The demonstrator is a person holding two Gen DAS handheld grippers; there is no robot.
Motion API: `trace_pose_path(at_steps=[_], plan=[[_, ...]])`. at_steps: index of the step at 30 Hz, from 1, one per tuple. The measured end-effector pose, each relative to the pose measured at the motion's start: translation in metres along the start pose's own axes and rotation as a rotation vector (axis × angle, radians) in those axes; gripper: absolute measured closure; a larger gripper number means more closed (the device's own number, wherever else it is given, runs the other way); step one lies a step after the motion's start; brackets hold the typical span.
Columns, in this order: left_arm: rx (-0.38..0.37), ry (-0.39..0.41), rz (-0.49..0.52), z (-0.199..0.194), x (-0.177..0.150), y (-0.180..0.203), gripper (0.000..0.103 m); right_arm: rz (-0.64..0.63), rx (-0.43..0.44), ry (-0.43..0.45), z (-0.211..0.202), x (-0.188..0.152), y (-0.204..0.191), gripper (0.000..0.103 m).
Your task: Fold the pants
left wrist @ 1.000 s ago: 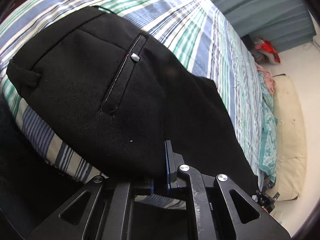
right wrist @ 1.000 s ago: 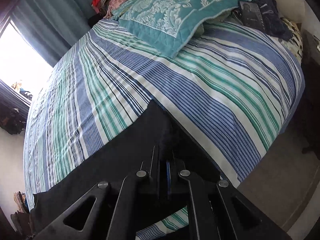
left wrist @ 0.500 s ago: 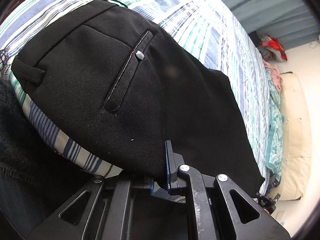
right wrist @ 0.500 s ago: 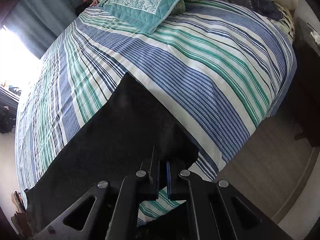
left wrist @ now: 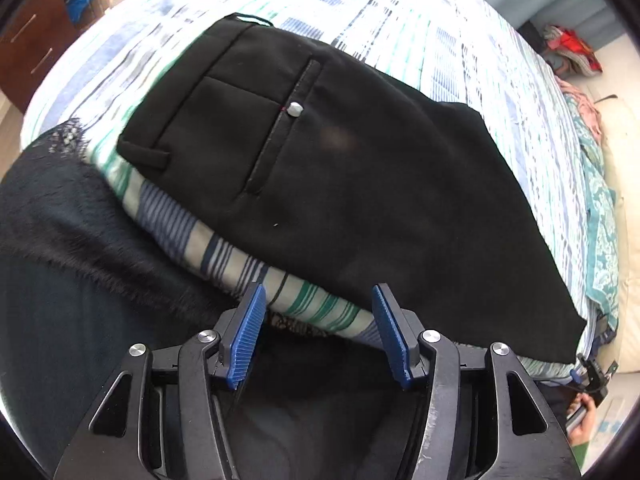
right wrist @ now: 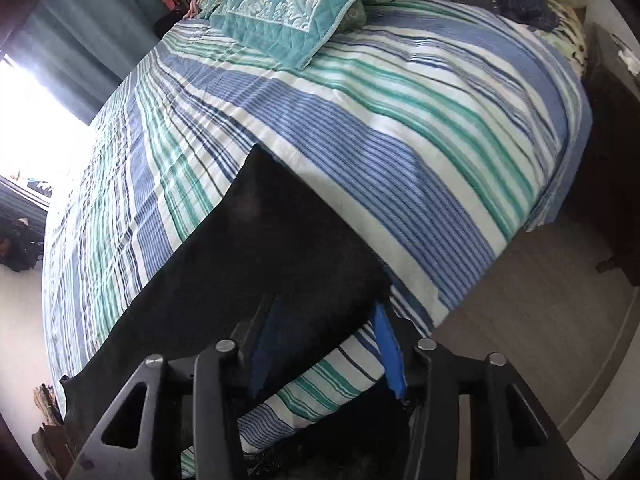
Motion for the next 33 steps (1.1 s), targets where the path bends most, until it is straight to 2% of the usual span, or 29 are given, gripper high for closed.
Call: trace_pose_path(at_steps=[1, 3, 5, 7, 10, 13, 15, 17, 19, 20, 22, 24, 28, 33], plan=[[0.0, 0.023, -0.001, -0.012, 0.001, -0.004, 0.044, -0.009, -0.031, 0.046, -0.011, 0.002, 0.003, 0.035], [0.01, 0.09, 0.006, -0.033, 0.009, -0.008, 0.041, -0.048, -0.075, 0.137, -0.033, 0.005, 0.004, 0.034], [0.003, 0.167, 0.047, -0.044, 0.022, -0.001, 0.029, -0.102, -0.095, 0.205, -0.052, 0.006, -0.006, 0.034], [0.001, 0.212, 0.117, -0.04, 0.039, 0.006, 0.025, -0.144, -0.062, 0.253, -0.065, 0.004, -0.028, 0.034], [-0.047, 0.276, 0.24, -0.016, 0.055, 0.051, 0.023, -0.182, 0.049, 0.279, -0.075, -0.01, -0.077, 0.034], [-0.051, 0.316, 0.342, 0.018, 0.062, 0.078, 0.022, -0.211, 0.195, 0.26, -0.071, -0.045, -0.137, 0.027], [-0.011, 0.338, 0.376, 0.039, 0.066, 0.08, 0.022, -0.234, 0.278, 0.227, -0.062, -0.072, -0.175, 0.027], [0.04, 0.342, 0.377, 0.057, 0.07, 0.073, 0.022, -0.257, 0.342, 0.193, -0.052, -0.102, -0.205, 0.027], [0.082, 0.309, 0.343, 0.072, 0.074, 0.06, 0.022, -0.289, 0.384, 0.176, -0.043, -0.128, -0.226, 0.027], [0.06, 0.295, 0.32, 0.077, 0.073, 0.052, 0.022, -0.321, 0.391, 0.173, -0.039, -0.139, -0.234, 0.027], [0.026, 0.319, 0.299, 0.08, 0.072, 0.051, 0.022, -0.405, 0.367, 0.151, -0.028, -0.157, -0.245, 0.027], [0.036, 0.318, 0.317, 0.081, 0.069, 0.057, 0.019, -0.447, 0.36, 0.137, -0.025, -0.163, -0.248, 0.027], [0.078, 0.328, 0.381, 0.089, 0.063, 0.066, 0.012, -0.46, 0.346, 0.175, -0.029, -0.16, -0.244, 0.027], [0.09, 0.336, 0.42, 0.094, 0.059, 0.071, 0.007, -0.4, 0.324, 0.142, -0.018, -0.156, -0.234, 0.027]])
Point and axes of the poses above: each gripper's, at about its wrist camera, not at the fingertips, and z roughly the way its jaws point, y to its right, x to its top, the point moved 5 cm from there along z, roughly the way its jaws point, and after that the axes turned 12 degrees about y, right-handed, at the moved point
